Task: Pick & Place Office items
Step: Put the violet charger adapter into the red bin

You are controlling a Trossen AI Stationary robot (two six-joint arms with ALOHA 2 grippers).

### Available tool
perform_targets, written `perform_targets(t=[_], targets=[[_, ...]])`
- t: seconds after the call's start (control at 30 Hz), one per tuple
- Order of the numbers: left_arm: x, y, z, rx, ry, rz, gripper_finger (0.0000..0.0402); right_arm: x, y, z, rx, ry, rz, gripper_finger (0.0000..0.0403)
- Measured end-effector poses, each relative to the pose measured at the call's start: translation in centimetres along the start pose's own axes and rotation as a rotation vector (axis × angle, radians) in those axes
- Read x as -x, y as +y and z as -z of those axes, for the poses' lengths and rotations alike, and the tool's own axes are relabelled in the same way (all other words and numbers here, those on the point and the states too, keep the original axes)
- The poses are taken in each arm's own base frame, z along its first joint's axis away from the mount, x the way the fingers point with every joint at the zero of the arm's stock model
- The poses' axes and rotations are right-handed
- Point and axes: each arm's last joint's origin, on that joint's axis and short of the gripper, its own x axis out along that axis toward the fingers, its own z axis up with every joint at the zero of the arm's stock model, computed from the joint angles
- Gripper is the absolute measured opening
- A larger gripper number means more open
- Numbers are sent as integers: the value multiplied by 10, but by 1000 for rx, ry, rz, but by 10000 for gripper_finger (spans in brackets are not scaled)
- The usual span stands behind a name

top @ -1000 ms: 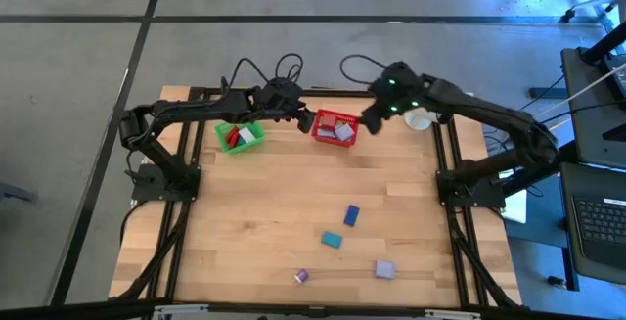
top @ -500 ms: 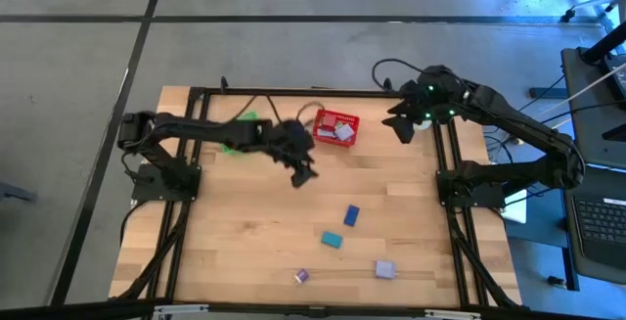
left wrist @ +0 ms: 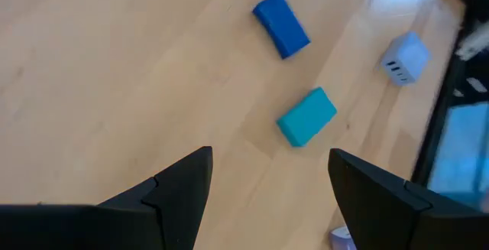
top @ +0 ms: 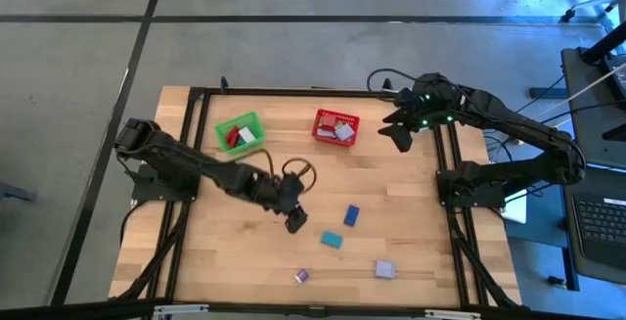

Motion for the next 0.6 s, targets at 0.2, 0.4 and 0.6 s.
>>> perform_targets(t=[0.2,0.4,0.6], targets=[[-20,-26,42,53,6,12,257,-3,17,-3,-22,-38,-72,219],[-59,-67,88,33,-69,251,257,-5,33,0,-47,-22,-129,219],[-79,-76,128,-73,-80,260,256,-6,47,7,-8,18,-174,219]])
